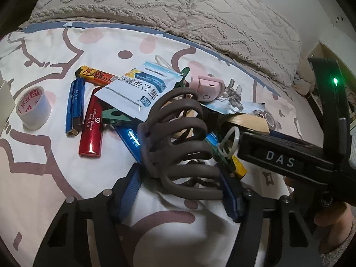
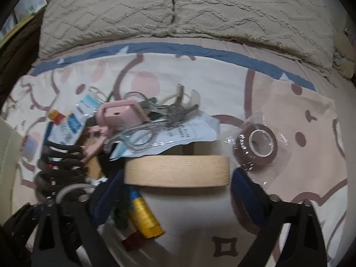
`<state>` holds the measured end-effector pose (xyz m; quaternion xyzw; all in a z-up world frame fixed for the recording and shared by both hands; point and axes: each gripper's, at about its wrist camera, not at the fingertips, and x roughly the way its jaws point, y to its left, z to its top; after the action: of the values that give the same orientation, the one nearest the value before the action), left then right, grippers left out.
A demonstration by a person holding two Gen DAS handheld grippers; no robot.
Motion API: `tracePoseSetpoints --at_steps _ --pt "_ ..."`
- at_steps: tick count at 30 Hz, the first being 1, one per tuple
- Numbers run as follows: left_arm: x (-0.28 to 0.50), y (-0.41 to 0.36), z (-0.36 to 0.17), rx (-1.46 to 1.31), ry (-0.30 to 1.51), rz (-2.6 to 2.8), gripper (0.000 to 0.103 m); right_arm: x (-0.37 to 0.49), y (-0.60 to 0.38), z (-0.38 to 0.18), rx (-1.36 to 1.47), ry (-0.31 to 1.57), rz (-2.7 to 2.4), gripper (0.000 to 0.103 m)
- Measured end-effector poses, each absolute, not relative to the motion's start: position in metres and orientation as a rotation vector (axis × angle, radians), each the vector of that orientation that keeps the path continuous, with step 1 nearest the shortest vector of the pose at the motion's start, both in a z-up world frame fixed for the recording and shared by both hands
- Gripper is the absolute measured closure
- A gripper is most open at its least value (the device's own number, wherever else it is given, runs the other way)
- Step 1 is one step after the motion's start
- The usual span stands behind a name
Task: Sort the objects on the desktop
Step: 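Close the left tool on the dark claw clip while the right grips the wooden box, then lift the dark claw clip with the left tool while the right lifts the wooden box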
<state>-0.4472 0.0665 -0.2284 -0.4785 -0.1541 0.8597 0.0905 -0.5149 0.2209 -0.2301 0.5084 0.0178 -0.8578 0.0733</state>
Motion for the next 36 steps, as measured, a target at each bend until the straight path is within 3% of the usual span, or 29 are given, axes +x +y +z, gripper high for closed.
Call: tracePoseSetpoints --at_steps 3,5,14,27,36 --pt "-0.446 0.064 -0.227 -1.413 -0.465 2.559 0.046 -0.511 0.222 -0.23 1.523 0.041 -2.584 0.01" --pt "-0.444 0.063 -0.226 -1.405 -0.471 2.556 0.063 -0.507 0.224 -0.229 1.523 0.021 -2.587 0.01" --pt "-0.434 0.054 -0.228 -1.41 -0.58 2.509 0.066 -0.479 0.236 -0.222 1.521 -0.045 -2.602 0.01" --pt "-0.385 0.052 -0.225 -1.412 -0.546 2.498 0.067 -0.416 0.247 -0.218 1.53 -0.161 -2.578 0.01" --pt "-0.335 0.052 -0.225 -1.423 -0.494 2.514 0.082 -0.364 0.246 -0.223 1.536 -0.201 -2.558 0.01"
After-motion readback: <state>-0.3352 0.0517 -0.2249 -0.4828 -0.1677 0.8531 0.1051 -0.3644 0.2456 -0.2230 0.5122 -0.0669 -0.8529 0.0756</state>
